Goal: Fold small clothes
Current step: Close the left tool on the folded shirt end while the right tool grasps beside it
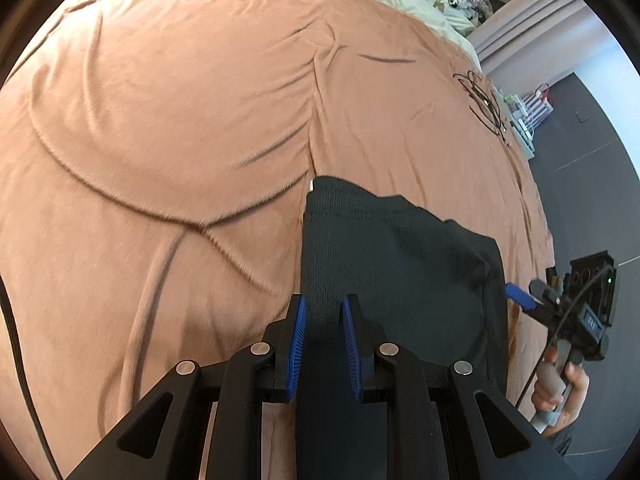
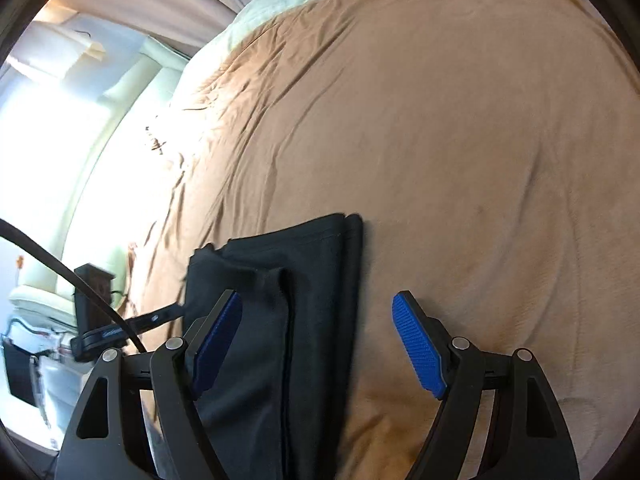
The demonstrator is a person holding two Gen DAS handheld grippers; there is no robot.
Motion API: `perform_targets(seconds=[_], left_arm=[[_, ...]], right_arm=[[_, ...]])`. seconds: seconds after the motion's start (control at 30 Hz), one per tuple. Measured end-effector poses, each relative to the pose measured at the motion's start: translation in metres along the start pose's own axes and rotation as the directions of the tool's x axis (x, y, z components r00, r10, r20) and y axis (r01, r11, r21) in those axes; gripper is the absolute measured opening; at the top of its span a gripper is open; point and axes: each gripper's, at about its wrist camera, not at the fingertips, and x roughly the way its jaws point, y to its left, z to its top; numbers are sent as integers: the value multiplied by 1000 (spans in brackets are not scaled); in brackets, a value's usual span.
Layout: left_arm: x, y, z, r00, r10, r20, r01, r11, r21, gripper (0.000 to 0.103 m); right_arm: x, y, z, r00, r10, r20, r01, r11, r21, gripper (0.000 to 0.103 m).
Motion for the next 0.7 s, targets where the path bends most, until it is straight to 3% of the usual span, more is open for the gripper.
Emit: perform_targets(seconds=[0.1,0.23,0.7], left_arm=[[8,3,6,1000,-2,-10,2,1000,-9,21],[19,7,12,1000,3,-24,-3,1000,-24,21],[25,13,26,998,-56,-18,56,998,-26,21]], right_arm=[[3,-3,3,999,33,-24,-34,999,-7,76],[9,-18,12,997,43,-61,-44,999,-2,56],[9,-49,27,985,111,-135,-109,994,19,56]])
